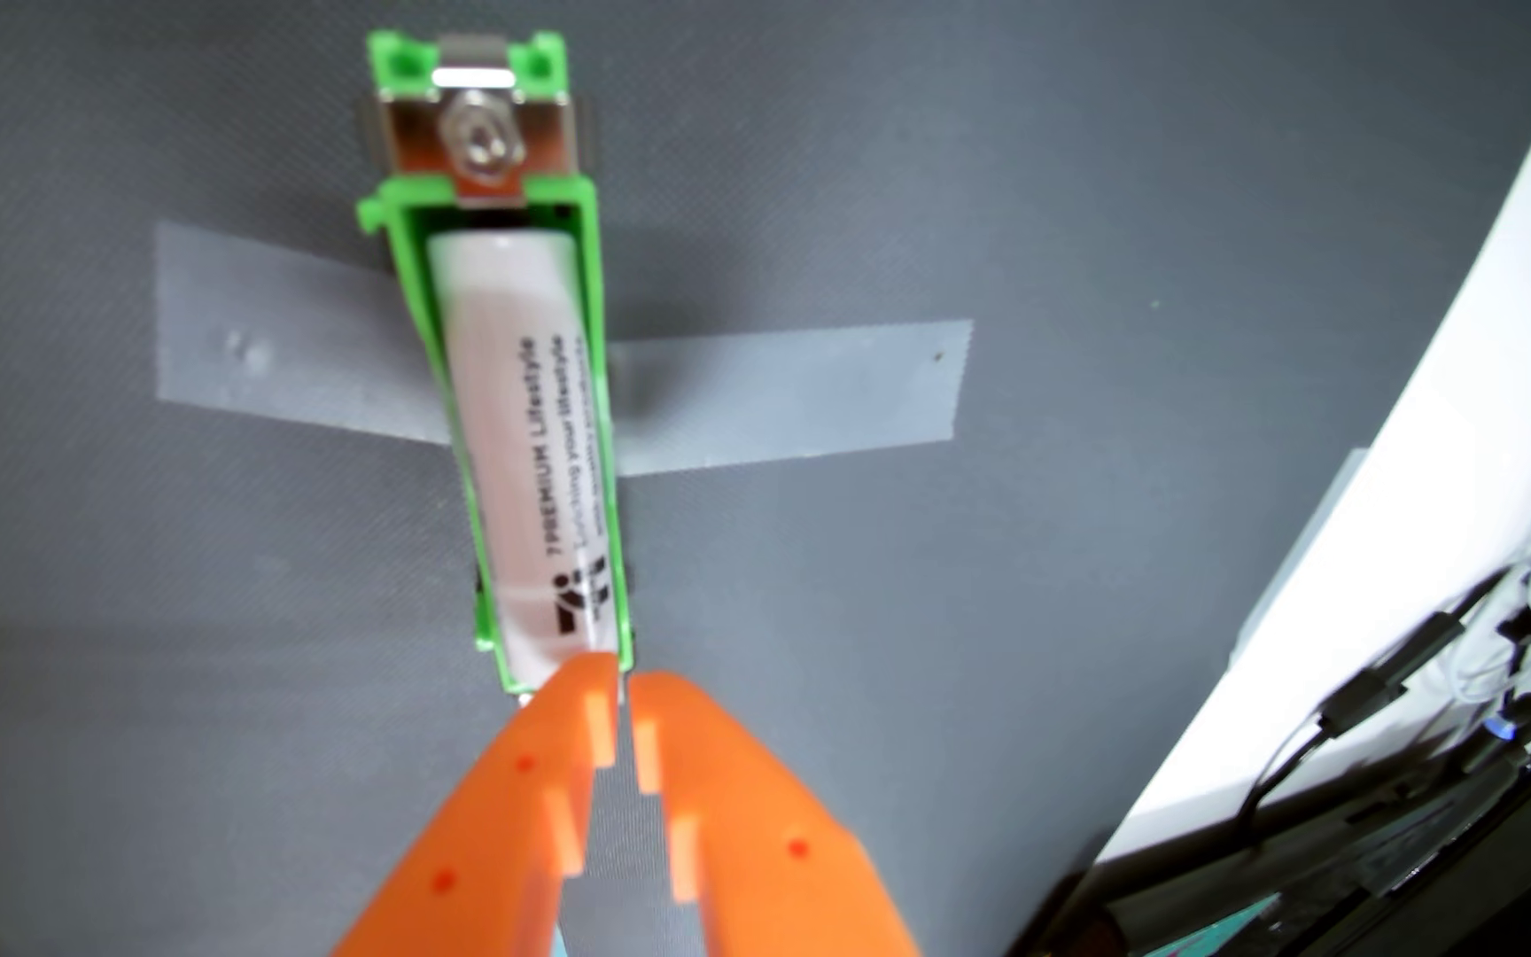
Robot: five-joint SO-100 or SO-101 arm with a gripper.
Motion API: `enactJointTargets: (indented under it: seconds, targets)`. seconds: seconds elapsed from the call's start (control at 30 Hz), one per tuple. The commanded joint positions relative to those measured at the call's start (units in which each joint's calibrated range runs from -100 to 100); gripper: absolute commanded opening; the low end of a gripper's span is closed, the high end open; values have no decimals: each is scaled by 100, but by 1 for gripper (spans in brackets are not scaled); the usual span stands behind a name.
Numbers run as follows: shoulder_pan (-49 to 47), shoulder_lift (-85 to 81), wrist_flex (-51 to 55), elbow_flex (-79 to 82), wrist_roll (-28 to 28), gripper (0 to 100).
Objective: Insert Battery
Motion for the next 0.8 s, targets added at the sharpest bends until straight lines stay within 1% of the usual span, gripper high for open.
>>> enactJointTargets:
  seconds: [0.0,0.77]
  targets:
    - [12,-8,-39,-26,16,2]
    - [12,-8,-48,190,16,2]
